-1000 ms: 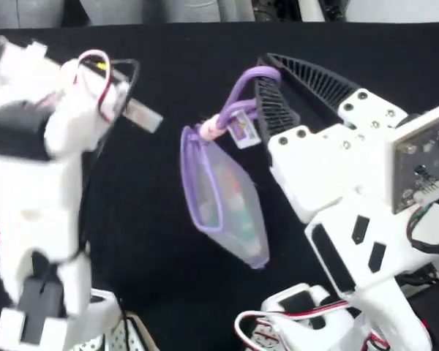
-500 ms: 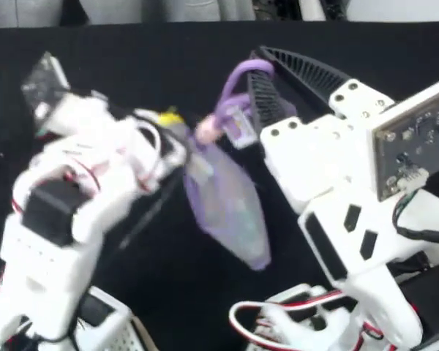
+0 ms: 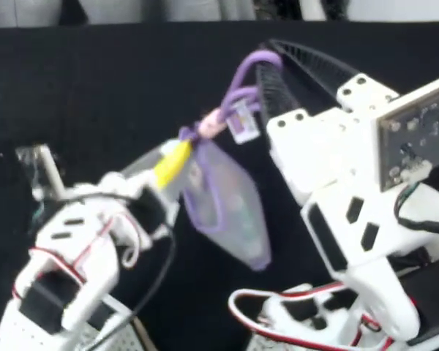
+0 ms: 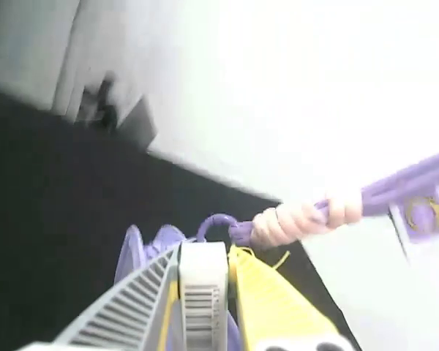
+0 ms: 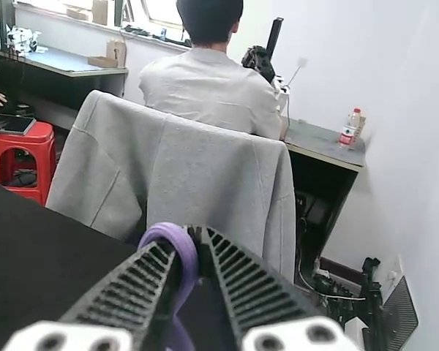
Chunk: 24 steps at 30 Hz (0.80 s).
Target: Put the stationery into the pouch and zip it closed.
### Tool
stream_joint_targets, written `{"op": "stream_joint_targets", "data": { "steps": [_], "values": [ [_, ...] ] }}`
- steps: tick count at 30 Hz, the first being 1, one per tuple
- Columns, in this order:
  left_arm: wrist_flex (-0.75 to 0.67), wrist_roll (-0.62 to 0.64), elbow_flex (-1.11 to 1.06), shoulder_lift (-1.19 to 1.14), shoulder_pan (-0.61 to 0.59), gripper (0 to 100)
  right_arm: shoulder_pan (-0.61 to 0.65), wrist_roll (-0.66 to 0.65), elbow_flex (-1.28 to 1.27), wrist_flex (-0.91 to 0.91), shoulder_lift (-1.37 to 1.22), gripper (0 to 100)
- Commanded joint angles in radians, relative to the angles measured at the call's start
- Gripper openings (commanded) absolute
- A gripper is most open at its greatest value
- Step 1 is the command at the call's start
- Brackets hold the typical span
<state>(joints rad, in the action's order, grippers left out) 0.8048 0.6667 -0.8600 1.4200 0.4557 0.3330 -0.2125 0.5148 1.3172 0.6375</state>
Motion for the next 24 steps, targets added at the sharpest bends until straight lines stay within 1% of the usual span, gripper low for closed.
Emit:
{"op": "stream_joint_targets", "data": {
  "steps": [1,3,5,8,10,12,15,18,21,24],
  "values": [
    [-0.144,-0.138,-0.134,0.092,0.101,4,-0.017,-0.005,-0.001,-0.026,-0.007,1.1],
    [-0.163,-0.199,-0.165,0.095,0.17,4,-0.017,-0.005,-0.001,-0.026,-0.007,1.1],
    [-0.158,-0.236,-0.174,0.097,0.202,7,-0.017,-0.006,-0.001,-0.026,-0.007,1.1],
    [-0.129,-0.238,-0.177,0.107,0.2,17,-0.017,-0.008,-0.001,-0.026,-0.007,1.1],
    [-0.084,-0.207,-0.157,0.107,0.17,23,-0.017,-0.008,-0.001,-0.026,-0.007,1.1],
    [-0.052,-0.187,-0.133,0.107,0.143,26,-0.017,-0.009,-0.001,-0.028,-0.007,1.1],
    [-0.021,-0.19,-0.085,0.107,0.111,26,-0.017,-0.009,-0.001,-0.028,-0.007,1.1],
    [0.018,-0.19,-0.025,0.107,0.064,26,-0.017,-0.011,-0.001,-0.028,-0.007,1.1],
    [0.06,-0.187,0.039,0.109,-0.025,26,-0.018,-0.011,-0.001,-0.028,-0.007,1.1],
    [0.081,-0.186,0.097,0.109,-0.208,26,-0.018,-0.011,-0.001,-0.028,-0.007,1.1]
  ]
}}
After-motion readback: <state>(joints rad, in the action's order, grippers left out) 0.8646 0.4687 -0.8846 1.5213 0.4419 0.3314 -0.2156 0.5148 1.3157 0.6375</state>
